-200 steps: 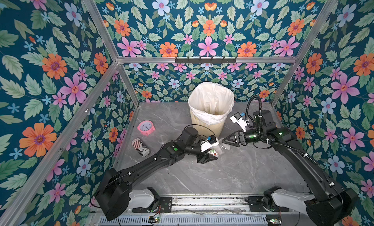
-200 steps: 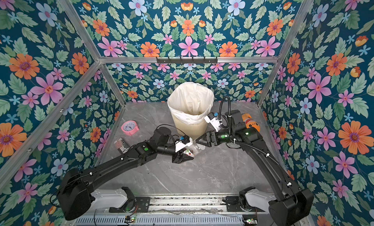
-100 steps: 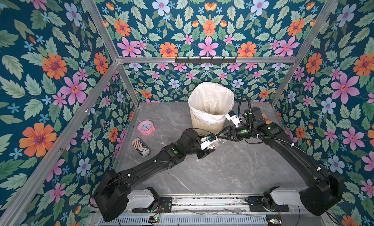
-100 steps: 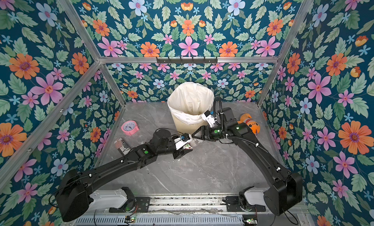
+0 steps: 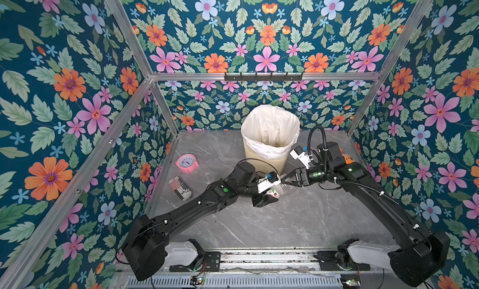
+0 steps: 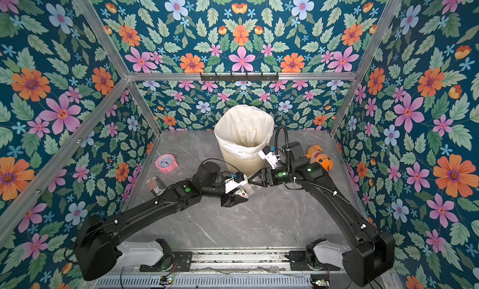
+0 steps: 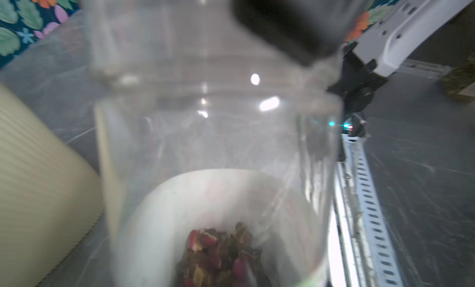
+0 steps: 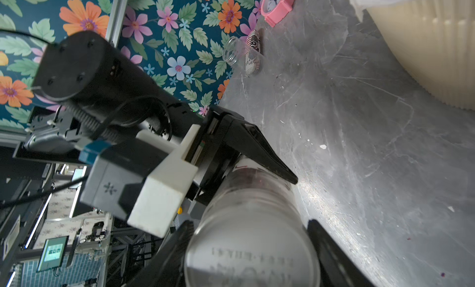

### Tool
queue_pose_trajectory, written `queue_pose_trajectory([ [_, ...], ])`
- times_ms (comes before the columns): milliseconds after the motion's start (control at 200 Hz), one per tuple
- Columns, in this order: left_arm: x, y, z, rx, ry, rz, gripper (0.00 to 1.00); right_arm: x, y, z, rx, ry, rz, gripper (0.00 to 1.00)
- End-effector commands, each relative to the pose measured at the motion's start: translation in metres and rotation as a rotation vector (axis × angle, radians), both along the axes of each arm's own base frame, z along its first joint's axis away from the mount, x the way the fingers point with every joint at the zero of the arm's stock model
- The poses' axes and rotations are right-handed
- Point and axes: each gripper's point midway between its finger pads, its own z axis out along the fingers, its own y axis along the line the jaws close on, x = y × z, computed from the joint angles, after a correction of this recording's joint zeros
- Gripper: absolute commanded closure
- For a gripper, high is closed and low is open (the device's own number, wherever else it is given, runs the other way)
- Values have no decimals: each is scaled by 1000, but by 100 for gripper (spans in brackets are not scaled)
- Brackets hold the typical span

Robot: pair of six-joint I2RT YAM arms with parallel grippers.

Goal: Empty the moldy dried flower tea in the jars
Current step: Unscrew the lid from the jar.

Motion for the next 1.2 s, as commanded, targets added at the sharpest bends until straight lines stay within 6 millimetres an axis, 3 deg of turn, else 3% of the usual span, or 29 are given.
queue_pose_trajectory([
  [0, -40, -9, 32, -139, 110, -221, 41, -19, 8, 22, 119, -157, 162, 36],
  [165, -50, -9, 36, -150, 181, -269, 42, -38, 10, 36, 229, -243, 266, 35],
  [310, -42, -8, 35, -174, 121, -219, 42, -42, 6, 42, 224, -306, 260, 25],
  [425, -23, -8, 28, -151, 23, -118, 42, -23, 2, 42, 163, -259, 157, 14],
  [630, 22, 1, 20, -80, -153, 114, 42, 26, -15, 24, 39, -58, -114, 14],
  [825, 67, 19, 10, 20, -312, 345, 42, 50, -15, 16, 12, 50, -251, 15],
  [1195, 79, 23, 5, 64, -404, 404, 43, 68, 4, -1, -11, 118, -274, 12],
])
